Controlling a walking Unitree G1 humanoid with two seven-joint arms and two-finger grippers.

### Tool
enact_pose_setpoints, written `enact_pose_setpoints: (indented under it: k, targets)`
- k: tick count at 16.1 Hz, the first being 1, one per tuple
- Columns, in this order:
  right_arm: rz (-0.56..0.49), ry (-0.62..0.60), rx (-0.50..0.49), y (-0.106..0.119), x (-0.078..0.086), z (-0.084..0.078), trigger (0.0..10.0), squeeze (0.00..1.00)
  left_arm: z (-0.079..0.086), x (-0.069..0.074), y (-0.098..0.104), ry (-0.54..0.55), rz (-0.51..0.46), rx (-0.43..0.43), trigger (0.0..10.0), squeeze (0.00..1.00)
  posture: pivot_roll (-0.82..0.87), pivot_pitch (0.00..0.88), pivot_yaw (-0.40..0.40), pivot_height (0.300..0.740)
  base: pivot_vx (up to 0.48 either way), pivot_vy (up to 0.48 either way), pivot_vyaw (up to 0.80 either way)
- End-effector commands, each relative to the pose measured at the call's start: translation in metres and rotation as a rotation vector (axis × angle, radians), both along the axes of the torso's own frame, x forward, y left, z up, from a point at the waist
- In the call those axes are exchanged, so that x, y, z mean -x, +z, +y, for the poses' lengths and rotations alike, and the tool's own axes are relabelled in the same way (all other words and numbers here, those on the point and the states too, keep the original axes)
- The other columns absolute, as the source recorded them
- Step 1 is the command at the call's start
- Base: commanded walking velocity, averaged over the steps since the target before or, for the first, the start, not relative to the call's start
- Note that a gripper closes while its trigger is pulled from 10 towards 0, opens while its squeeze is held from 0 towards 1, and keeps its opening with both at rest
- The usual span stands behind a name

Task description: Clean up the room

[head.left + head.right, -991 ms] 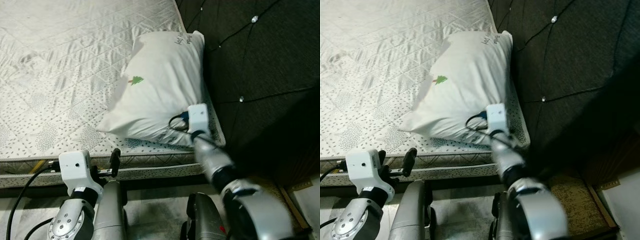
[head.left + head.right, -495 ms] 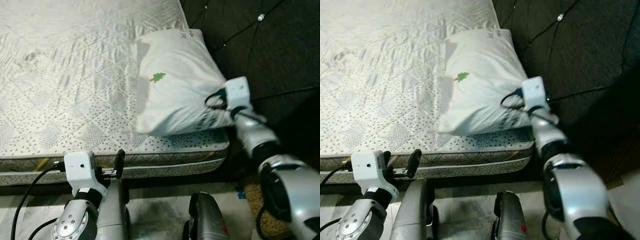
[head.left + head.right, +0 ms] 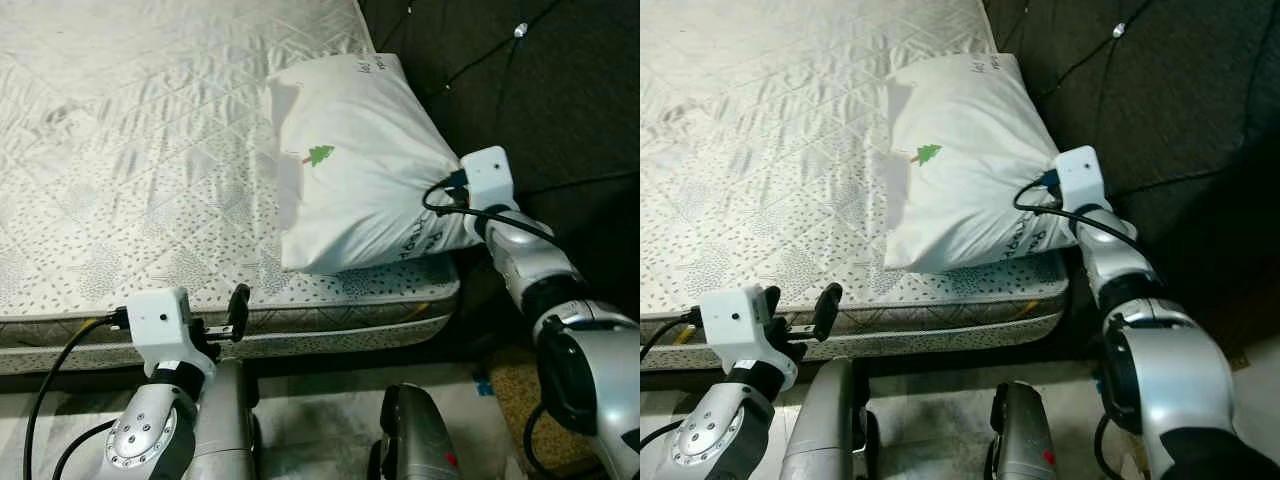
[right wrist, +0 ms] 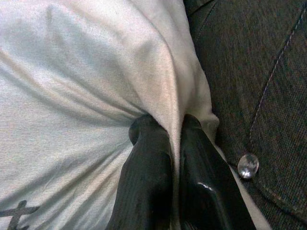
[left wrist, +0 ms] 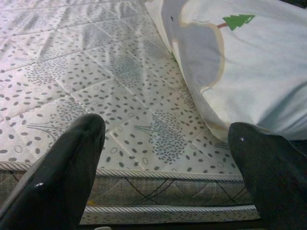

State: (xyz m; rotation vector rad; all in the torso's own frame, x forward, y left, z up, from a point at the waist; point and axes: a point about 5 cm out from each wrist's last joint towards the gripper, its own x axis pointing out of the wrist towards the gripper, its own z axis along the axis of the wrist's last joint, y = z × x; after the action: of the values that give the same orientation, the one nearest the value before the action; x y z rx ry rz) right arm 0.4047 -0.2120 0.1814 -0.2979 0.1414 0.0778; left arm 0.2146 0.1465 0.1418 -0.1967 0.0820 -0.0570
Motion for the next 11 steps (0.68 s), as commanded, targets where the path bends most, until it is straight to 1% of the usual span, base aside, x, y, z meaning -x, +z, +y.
enact_pose_setpoints:
  k: [1,4,6,7,9,11]
  targets:
    - [-0.059,-0.053,-0.040,0.006,0.004,-0.021,0.0,0.00,0.002,0.001,-0.006,0.010,0.022,-0.003,10.0,0.00,0.11,0.178,-0.018,0.590,0.000,0.000,0.00]
    - [-0.065,-0.109,-0.122,-0.017,0.019,-0.041,0.0,0.00,0.003,-0.001,-0.007,0.005,0.023,-0.002,10.0,0.00,0.09,0.178,0.001,0.590,0.000,0.000,0.00]
    - [-0.074,-0.124,-0.140,-0.025,0.025,-0.046,0.0,0.00,0.003,-0.003,-0.007,-0.002,0.021,-0.004,10.0,0.00,0.08,0.174,0.008,0.590,0.000,0.000,0.00]
    - [-0.080,-0.134,-0.154,-0.032,0.031,-0.051,0.0,0.00,0.004,-0.005,-0.006,-0.006,0.018,-0.005,10.0,0.00,0.08,0.174,0.010,0.590,0.000,0.000,0.00]
    - [-0.094,-0.160,-0.195,-0.049,0.045,-0.053,0.0,0.00,0.002,-0.004,-0.008,-0.020,0.021,-0.005,10.0,0.00,0.07,0.171,0.013,0.590,0.000,0.000,0.00]
    - [-0.120,-0.163,-0.231,-0.057,0.056,-0.048,0.0,0.00,0.002,-0.004,-0.009,-0.025,0.023,-0.004,10.0,0.00,0.06,0.168,0.018,0.590,0.000,0.000,0.00]
